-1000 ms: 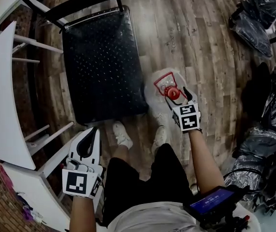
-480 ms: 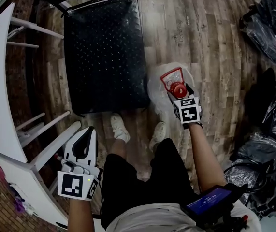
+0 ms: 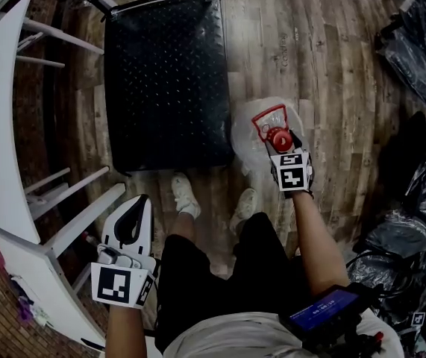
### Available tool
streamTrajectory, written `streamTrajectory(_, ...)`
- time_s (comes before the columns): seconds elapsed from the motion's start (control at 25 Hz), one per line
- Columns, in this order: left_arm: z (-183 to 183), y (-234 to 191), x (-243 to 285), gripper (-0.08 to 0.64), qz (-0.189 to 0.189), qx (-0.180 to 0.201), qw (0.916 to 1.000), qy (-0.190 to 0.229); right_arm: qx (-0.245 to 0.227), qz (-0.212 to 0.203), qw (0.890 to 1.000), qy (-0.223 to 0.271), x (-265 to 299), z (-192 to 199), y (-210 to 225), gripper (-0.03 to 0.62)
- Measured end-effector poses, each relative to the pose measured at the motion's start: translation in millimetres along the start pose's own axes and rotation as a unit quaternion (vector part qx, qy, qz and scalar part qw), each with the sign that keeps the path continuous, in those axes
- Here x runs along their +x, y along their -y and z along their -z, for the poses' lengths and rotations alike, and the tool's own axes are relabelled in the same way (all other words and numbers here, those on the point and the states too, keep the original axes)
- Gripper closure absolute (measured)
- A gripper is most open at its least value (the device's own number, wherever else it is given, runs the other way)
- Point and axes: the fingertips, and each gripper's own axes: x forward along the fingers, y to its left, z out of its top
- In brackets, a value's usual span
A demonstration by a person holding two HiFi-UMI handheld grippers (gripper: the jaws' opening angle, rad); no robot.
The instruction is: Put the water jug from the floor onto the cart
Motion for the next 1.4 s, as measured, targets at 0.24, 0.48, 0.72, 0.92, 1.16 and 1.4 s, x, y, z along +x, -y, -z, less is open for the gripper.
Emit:
streamTrajectory(0.24,-3.4,-1.0,-3.8,0.560,0.001,-0.003,1.0000,0.006,0.016,0.011,1.000,0.004,-20.2,-2.4,6.7,0.281)
streamTrajectory(0.48,-11.9,-7.2,-11.8,0.560,0.004,-0.012,0.9998,0.017,0.014,0.023,0.999,0.019,-74.7,-32.9,4.8,0.281)
streamTrajectory(0.72,-16.5,-28.9,-21.6,0.560,-0.009,-0.019,0.9995,0.025,-0.002,0.024,0.999,0.030,-138.8,-71.2,-3.3,0.281)
streamTrajectory(0.92,-20.2,-48.1,-29.5,0.560,-0.022,-0.040,0.9984,0.032,-0.032,0.016,0.998,0.049,-189.4,-112.6,-18.3,0.281)
streamTrajectory(1.16,-20.4,-63.9,-43.4,0.560,-0.032,-0.057,0.9970,0.040,-0.075,-0.013,0.995,0.064,-221.0,-155.7,-56.3,0.281)
streamTrajectory(1.4,-17.6,-84.6,-60.0,0.560,-0.042,-0.065,0.9959,0.046,-0.090,-0.051,0.992,0.065,-213.2,-175.8,-102.8,0.281)
